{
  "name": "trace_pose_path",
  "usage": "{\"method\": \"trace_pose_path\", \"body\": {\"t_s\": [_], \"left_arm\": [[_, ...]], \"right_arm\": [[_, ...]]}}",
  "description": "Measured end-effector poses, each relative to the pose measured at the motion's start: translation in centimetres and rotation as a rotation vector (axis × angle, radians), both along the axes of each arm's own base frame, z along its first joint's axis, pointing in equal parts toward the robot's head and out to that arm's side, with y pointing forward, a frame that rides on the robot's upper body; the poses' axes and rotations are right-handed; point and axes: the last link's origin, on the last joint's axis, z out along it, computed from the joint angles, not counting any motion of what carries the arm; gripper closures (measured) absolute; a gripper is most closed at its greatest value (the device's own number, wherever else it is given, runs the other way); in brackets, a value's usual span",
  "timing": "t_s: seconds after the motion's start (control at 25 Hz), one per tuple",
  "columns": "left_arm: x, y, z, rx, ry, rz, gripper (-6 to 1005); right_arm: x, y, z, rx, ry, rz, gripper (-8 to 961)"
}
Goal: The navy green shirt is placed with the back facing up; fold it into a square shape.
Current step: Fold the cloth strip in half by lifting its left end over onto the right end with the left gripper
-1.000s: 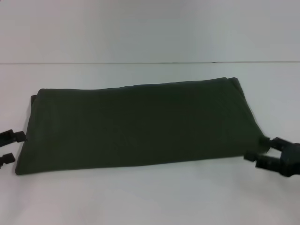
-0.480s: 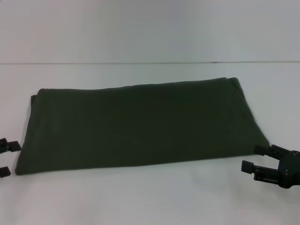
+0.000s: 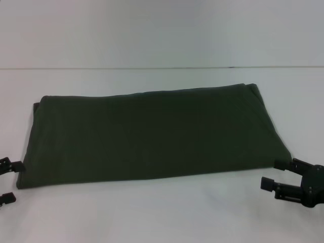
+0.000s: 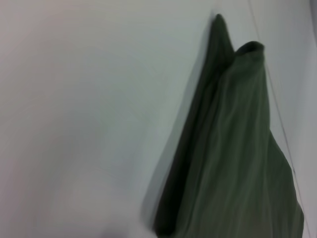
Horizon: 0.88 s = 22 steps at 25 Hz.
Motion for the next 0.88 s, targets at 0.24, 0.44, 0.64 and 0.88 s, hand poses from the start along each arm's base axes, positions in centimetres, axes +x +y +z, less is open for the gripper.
{"method": "trace_pose_path", "body": {"t_s": [0.24, 0.44, 0.64, 0.88], "left_arm": [[0.2, 0.4, -0.7, -0.003, -0.030, 0.029, 72], [0.0, 0.5, -1.2, -0.007, -0.044, 0.069, 75], [-0.3, 0.6, -1.2, -0.004, -0.046, 0.100, 78], [-0.4, 1.1, -1.4, 0.009, -0.034, 0.113, 82]], "right_arm": [[-0.3, -1.3, -0.7, -0.030, -0.048, 0.132, 9], [-0.6, -2.0, -1.6, -0.033, -0.087, 0.229, 8], [-0.6, -2.0, -1.6, -0.026, -0.089, 0.235, 8], [-0.6, -2.0, -1.6, -0.023, -0.087, 0.234, 8]]}}
